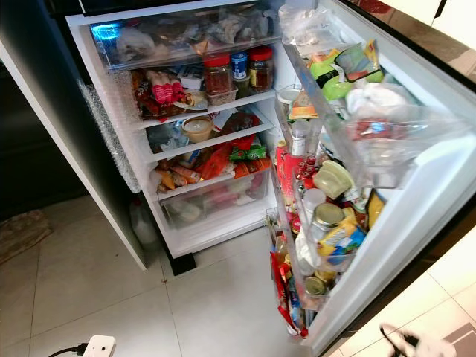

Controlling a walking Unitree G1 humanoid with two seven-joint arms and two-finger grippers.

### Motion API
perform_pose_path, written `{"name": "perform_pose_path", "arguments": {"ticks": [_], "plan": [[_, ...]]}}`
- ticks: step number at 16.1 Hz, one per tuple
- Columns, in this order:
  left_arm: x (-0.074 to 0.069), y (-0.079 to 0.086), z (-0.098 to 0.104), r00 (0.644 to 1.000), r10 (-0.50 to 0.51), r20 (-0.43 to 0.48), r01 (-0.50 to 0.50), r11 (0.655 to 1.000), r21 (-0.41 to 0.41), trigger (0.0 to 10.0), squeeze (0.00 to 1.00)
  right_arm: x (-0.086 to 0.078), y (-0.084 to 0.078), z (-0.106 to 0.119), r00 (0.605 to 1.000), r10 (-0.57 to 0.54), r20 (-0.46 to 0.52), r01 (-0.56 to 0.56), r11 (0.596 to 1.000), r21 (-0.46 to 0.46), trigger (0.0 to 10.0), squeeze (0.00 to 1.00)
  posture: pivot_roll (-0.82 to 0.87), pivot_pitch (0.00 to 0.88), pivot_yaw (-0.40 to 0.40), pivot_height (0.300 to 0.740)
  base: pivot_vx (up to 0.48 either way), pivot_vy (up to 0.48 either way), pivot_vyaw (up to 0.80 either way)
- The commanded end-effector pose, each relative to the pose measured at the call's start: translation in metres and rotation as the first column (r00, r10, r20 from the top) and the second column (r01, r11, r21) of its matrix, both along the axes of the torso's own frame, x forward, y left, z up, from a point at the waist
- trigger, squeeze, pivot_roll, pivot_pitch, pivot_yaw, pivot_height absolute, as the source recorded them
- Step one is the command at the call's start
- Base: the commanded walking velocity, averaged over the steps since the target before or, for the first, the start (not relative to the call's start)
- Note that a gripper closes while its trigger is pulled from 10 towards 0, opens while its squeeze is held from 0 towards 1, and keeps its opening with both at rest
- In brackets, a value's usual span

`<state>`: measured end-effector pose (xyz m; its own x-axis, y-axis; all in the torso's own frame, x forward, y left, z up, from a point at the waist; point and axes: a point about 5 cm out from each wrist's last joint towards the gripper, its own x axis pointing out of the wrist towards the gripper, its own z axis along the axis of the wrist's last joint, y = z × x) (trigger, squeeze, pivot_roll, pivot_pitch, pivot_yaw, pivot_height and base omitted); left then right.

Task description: Restocking fridge

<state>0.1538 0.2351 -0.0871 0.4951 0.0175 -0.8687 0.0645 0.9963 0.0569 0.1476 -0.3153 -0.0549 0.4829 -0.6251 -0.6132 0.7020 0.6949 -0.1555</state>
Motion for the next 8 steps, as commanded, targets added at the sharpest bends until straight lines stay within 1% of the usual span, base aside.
{"name": "perform_pose_path", "arguments": {"ticks": [1,2,4,5,6,7,8], "plan": [[-0.005,0.005,-0.001,1.0,0.005,-0.019,-0.005,1.0,0.013,10.0,0.0,0.0,-0.003,0.002,1.0,0.014,0.007,-0.014,1.0,-0.017,10.0,0.0,-0.19,0.0,0.019,0.74,0.0,0.0,0.0],[-0.005,0.006,-0.001,1.0,0.005,-0.021,-0.005,1.0,0.013,10.0,0.0,0.002,-0.004,0.004,1.0,0.014,0.018,-0.014,1.0,-0.021,10.0,0.0,-0.19,0.0,0.019,0.74,0.0,0.0,0.0],[-0.006,0.006,-0.001,1.0,0.003,-0.023,-0.003,1.0,0.014,10.0,0.0,0.006,0.0,0.003,0.999,0.034,0.031,-0.034,0.999,0.006,10.0,0.0,-0.19,0.0,0.022,0.74,0.0,0.0,0.0],[-0.006,0.005,-0.001,1.0,0.002,-0.023,-0.002,1.0,0.012,10.0,0.0,0.011,0.008,0.001,0.996,0.083,0.045,-0.085,0.995,0.044,10.0,0.0,-0.19,0.0,0.025,0.74,0.0,0.0,0.0],[-0.006,0.005,-0.001,1.0,0.001,-0.023,0.0,1.0,0.012,10.0,0.0,0.014,0.013,0.0,0.992,0.107,0.064,-0.112,0.991,0.074,10.0,0.0,-0.2,0.0,0.027,0.74,0.0,0.0,0.0],[-0.006,0.005,-0.001,1.0,-0.003,-0.023,0.003,1.0,0.013,10.0,0.0,0.018,0.02,-0.003,0.987,0.14,0.08,-0.15,0.98,0.131,10.0,0.0,-0.2,0.0,0.028,0.74,0.0,0.0,0.0],[-0.005,0.005,-0.001,1.0,-0.007,-0.023,0.007,1.0,0.012,10.0,0.0,0.02,0.032,-0.008,0.973,0.222,0.061,-0.23,0.955,0.189,10.0,0.0,-0.21,0.0,0.028,0.74,0.0,0.0,0.0]]}}
